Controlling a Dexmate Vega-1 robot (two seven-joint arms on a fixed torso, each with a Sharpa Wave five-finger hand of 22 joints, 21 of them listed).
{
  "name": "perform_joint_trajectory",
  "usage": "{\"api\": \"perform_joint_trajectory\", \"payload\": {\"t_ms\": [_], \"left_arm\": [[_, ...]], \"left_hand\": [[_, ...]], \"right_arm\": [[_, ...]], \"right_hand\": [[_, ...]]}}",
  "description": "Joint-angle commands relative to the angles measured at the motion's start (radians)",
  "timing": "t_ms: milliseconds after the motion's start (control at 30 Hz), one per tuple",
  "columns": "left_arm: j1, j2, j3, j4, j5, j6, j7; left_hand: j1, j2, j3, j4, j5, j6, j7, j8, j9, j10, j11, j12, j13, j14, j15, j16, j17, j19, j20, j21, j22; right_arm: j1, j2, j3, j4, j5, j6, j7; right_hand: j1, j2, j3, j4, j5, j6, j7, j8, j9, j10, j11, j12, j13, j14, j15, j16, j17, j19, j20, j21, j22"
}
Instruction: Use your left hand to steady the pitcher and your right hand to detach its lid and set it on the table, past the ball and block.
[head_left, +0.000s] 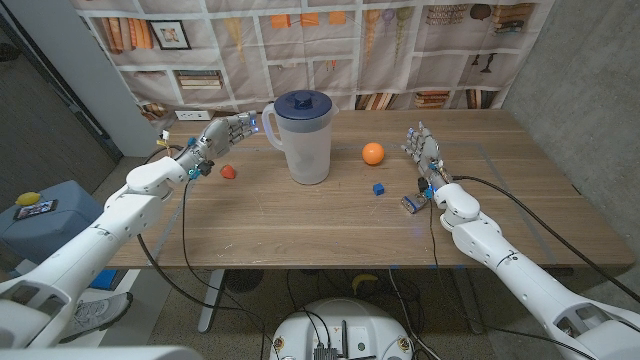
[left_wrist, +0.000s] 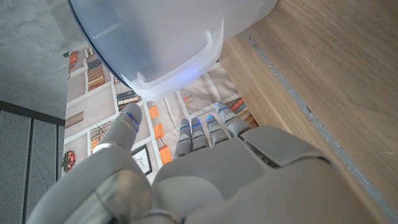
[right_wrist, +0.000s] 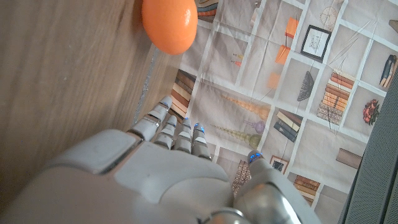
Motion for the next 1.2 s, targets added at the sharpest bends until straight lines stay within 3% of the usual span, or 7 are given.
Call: {"api": "perform_joint_trajectory", "payload": {"t_ms": [33,300,533,633,800,1200], "left_arm": [[-0.075,-0.031,0.019,0.097,-0.033,-0.003,-0.132],[-0.094,-0.033,0.019,0.129,-0.043,0.0,-0.171],[-0.139,-0.036,0.038,0.173,-0.024,0.009,-0.211],[-0.156,-0.041,0.047,0.191,-0.018,0.014,-0.226],[-0.173,-0.041,0.059,0.205,-0.004,0.016,-0.245],[-0.179,-0.028,0.067,0.206,0.017,0.018,-0.246]], "left_hand": [[0.025,-0.007,0.001,-0.005,-0.003,0.009,0.015,0.011,0.006,0.014,0.011,0.008,0.006,0.015,0.008,0.003,0.005,0.012,0.001,0.006,0.003],[0.044,-0.017,0.001,-0.006,-0.003,0.014,0.022,0.014,0.008,0.021,0.017,0.008,0.008,0.018,0.011,0.001,0.006,0.009,0.012,0.004,0.004],[0.075,-0.025,0.006,-0.006,-0.001,0.014,0.012,0.015,0.009,0.033,0.015,0.011,0.01,0.037,0.004,0.004,0.007,0.011,0.021,0.003,0.004],[0.098,-0.032,0.009,-0.007,0.001,0.002,0.0,0.01,0.009,0.037,0.006,0.01,0.011,0.052,-0.008,0.006,0.007,0.016,0.023,0.004,0.004],[0.12,-0.039,0.012,-0.007,0.002,0.001,0.005,0.01,0.008,0.045,0.002,0.011,0.011,0.064,-0.012,0.006,0.008,0.022,0.025,0.005,0.004],[0.249,-0.073,0.03,-0.009,0.01,0.048,-0.003,0.024,0.007,0.094,-0.035,0.016,0.011,0.126,-0.051,0.008,0.007,0.063,0.011,0.01,0.004]], "right_arm": [[0.011,0.015,-0.006,0.032,-0.001,0.022,0.013],[0.009,0.013,-0.005,0.031,-0.002,0.014,0.005],[0.015,0.019,-0.006,0.05,0.0,0.027,0.016],[0.012,0.021,-0.005,0.052,0.001,0.03,0.014],[0.008,0.022,-0.004,0.054,0.002,0.04,0.015],[-0.004,0.026,0.0,0.056,0.003,0.058,0.012]], "right_hand": [[0.002,0.014,0.006,-0.002,0.007,0.007,-0.001,0.005,0.001,0.008,0.002,0.007,0.002,0.009,0.001,0.006,-0.002,0.0,0.003,0.005,0.002],[0.002,0.015,0.005,-0.002,0.008,0.01,-0.004,0.005,0.001,0.008,0.002,0.006,0.002,0.009,0.0,0.006,-0.004,-0.001,0.005,0.005,0.002],[0.002,0.015,0.005,-0.002,0.008,0.011,-0.007,0.006,0.001,0.008,0.0,0.006,0.002,0.01,0.001,0.007,-0.006,-0.001,0.007,0.005,0.002],[0.002,0.016,0.005,-0.002,0.008,0.011,-0.009,0.006,0.001,0.007,-0.001,0.006,0.002,0.009,0.002,0.006,-0.007,-0.003,0.013,0.004,0.002],[0.002,0.016,0.005,-0.002,0.008,0.011,-0.013,0.005,0.001,0.007,-0.002,0.006,0.002,0.009,0.002,0.006,-0.008,-0.002,0.014,0.005,0.002],[0.0,0.017,0.004,-0.001,0.009,0.012,-0.013,0.006,0.002,0.007,-0.003,0.006,0.002,0.009,0.003,0.007,-0.01,-0.002,0.016,0.005,0.002]]}}
